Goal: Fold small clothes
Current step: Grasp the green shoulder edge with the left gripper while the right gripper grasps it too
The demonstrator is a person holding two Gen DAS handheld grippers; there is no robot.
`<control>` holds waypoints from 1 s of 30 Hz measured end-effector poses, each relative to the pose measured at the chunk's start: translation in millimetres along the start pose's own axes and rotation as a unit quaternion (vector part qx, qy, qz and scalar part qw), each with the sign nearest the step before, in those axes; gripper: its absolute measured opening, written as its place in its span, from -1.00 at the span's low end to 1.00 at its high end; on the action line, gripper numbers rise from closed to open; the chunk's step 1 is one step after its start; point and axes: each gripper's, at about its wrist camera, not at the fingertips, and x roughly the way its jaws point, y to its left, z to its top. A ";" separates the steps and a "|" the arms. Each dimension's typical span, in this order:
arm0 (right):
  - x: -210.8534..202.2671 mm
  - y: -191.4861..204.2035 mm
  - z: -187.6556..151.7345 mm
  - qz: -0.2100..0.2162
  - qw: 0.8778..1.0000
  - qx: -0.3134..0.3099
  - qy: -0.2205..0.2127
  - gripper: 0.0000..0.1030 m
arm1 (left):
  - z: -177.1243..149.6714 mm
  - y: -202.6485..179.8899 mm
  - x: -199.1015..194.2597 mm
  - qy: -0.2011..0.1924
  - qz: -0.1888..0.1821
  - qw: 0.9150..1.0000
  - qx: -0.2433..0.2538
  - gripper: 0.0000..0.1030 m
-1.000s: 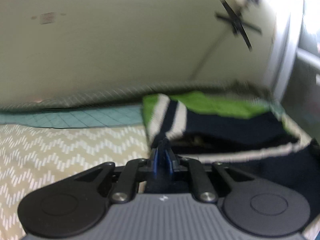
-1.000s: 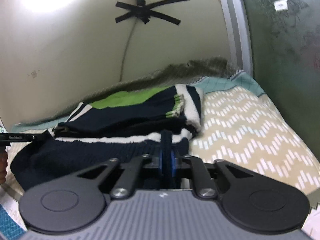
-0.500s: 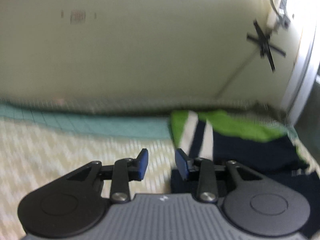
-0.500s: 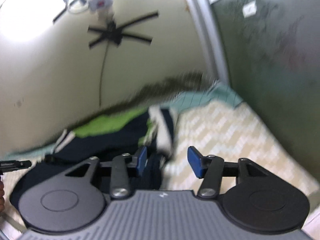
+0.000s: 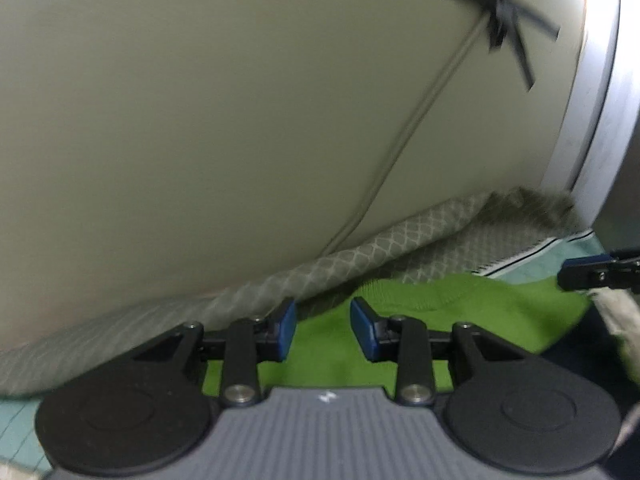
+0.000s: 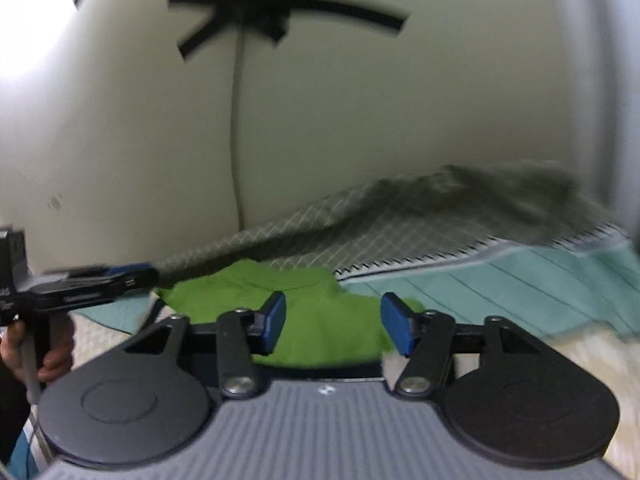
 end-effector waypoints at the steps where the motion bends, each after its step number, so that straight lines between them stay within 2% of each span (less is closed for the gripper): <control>1: 13.3 -1.4 4.7 0.003 1.000 -0.005 0.015 0.15 | 2.2 -3.2 11.6 0.007 -0.004 1.000 0.003 -0.29; 4: 48.1 -7.1 14.9 0.007 0.998 -0.018 0.057 0.16 | 4.9 -11.7 38.1 0.024 -0.017 1.000 0.003 -0.05; 6: 62.8 -13.7 18.2 0.011 0.997 -0.022 0.075 0.15 | 5.8 -17.5 55.2 0.040 -0.018 0.999 0.002 -0.08; 8: 72.4 -13.1 15.9 0.019 0.996 -0.029 0.084 0.12 | 0.6 -21.8 64.6 0.044 -0.020 0.999 0.003 -0.47; 9: 73.3 -10.8 15.9 0.026 0.996 -0.034 0.081 0.05 | -1.9 -24.2 63.1 0.035 -0.016 0.999 0.010 -0.54; 10: 74.0 -8.6 16.2 0.039 0.995 -0.034 0.084 -0.44 | -3.3 -25.5 60.0 0.028 -0.013 0.999 0.014 -0.66; 11: 71.3 -5.3 15.4 0.045 0.995 -0.035 0.081 -0.65 | -4.4 -25.9 54.1 0.023 -0.013 1.000 0.015 -0.74; 12: 65.6 -0.8 14.1 0.045 0.996 -0.043 0.069 -0.68 | -5.1 -26.8 46.6 0.017 -0.013 1.000 0.014 -0.74; 14: 47.7 7.0 11.1 0.057 0.996 -0.050 0.045 -0.77 | -7.7 -27.8 21.9 -0.004 -0.017 1.000 0.014 -0.74; 18: -7.4 30.2 0.1 0.074 0.995 -0.068 -0.012 -0.80 | -21.4 -31.7 -44.8 -0.049 -0.043 0.998 0.015 -0.75; 20: -40.5 51.4 -15.8 0.069 0.992 -0.096 -0.041 -0.81 | -37.7 -32.5 -85.8 -0.079 -0.061 0.995 0.012 -0.75; 24: -95.5 91.7 -64.7 0.058 0.983 -0.152 -0.089 -0.82 | -87.6 -35.2 -163.3 -0.130 -0.080 0.988 0.012 -0.75; 30: -151.2 116.1 -161.0 0.044 0.975 -0.176 -0.129 -0.86 | -177.0 -40.9 -236.9 -0.142 -0.112 0.983 -0.003 -0.76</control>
